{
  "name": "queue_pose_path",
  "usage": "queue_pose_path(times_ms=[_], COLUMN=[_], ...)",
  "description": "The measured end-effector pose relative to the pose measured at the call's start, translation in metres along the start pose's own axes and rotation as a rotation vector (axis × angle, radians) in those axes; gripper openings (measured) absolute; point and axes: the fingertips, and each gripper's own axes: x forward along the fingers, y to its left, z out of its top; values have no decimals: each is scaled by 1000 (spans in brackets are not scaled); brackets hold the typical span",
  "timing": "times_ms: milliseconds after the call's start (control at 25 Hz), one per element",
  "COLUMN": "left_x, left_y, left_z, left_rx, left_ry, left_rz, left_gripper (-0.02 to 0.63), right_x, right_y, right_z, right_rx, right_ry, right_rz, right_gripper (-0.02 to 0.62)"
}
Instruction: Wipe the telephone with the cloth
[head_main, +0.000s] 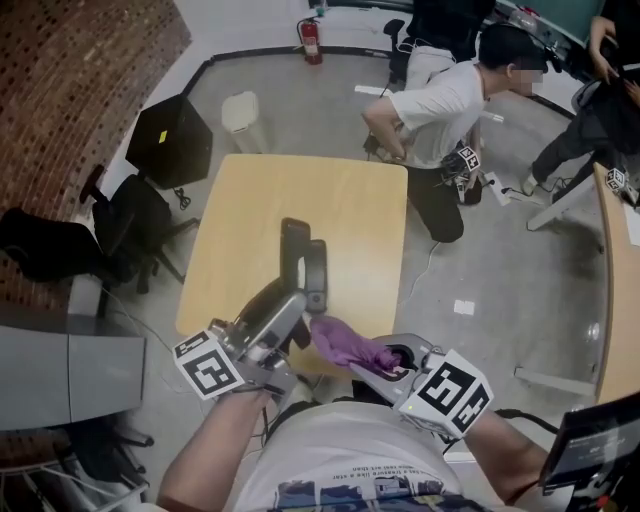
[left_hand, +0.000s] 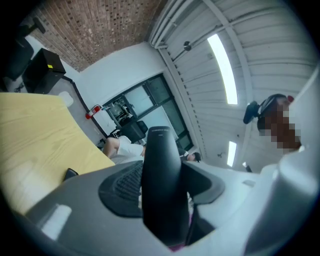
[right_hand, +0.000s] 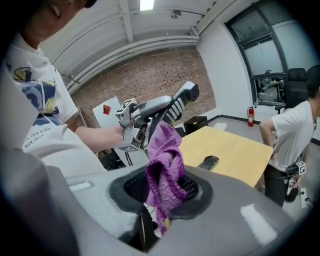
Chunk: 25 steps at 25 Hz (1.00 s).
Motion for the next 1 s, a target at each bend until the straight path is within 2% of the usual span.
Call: queue_pose_path(times_ms=[200,440,640,1000], left_x=[-5,-2,-4,9], left_y=[25,59,90,137], left_z=[0,-23,-33,-55], left_rx=[48,66,106,170], left_ry=[3,29,54,135], left_rz=[121,278,389,543], left_gripper=[256,256,256,256], right_x=[-16,-41,-46,-51], right_y=[-26,-58,-66,-84], right_z=[-2,-4,-1,-2], right_rx=[30,53,59,80], right_ry=[-42,-92,-118,-134], right_rz=[-85,-178,-190,-207], right_gripper=[86,86,86,86])
